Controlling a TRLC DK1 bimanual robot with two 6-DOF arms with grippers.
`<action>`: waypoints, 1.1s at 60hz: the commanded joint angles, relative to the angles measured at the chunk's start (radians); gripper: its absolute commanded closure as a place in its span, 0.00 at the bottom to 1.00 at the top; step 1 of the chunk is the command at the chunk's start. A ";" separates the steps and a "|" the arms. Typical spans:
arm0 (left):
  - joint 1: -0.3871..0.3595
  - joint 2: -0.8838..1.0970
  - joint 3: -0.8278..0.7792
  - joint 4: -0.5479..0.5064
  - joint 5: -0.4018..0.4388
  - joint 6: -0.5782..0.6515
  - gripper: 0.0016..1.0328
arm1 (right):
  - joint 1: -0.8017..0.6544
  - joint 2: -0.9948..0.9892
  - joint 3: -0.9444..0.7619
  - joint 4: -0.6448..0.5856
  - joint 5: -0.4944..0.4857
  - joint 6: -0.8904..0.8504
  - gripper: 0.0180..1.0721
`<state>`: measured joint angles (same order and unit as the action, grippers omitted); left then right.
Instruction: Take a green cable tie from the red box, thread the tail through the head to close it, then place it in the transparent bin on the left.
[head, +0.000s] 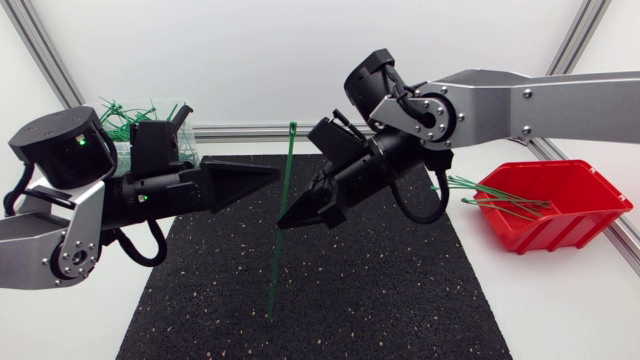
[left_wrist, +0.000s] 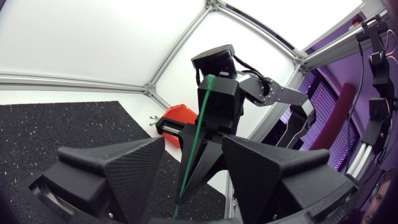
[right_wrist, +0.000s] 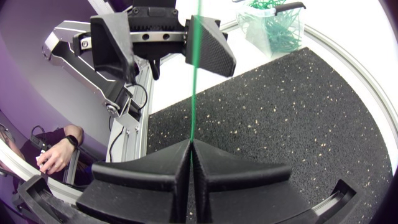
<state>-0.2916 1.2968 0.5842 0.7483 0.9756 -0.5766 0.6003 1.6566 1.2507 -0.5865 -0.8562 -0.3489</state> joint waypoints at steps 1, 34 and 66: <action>0.025 -0.016 0.022 -0.004 0.040 -0.014 0.18 | -0.010 -0.024 0.007 -0.078 0.014 -0.064 0.95; 0.032 0.010 0.037 -0.122 0.161 0.146 0.18 | 0.012 0.051 0.136 -0.398 0.054 -0.170 0.95; 0.008 0.111 0.126 -0.138 0.193 0.172 0.31 | 0.000 0.164 0.170 -0.418 -0.006 -0.236 0.95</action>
<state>-0.2729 1.3819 0.6800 0.6094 1.1496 -0.4206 0.6113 1.7878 1.3933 -0.9916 -0.8516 -0.5556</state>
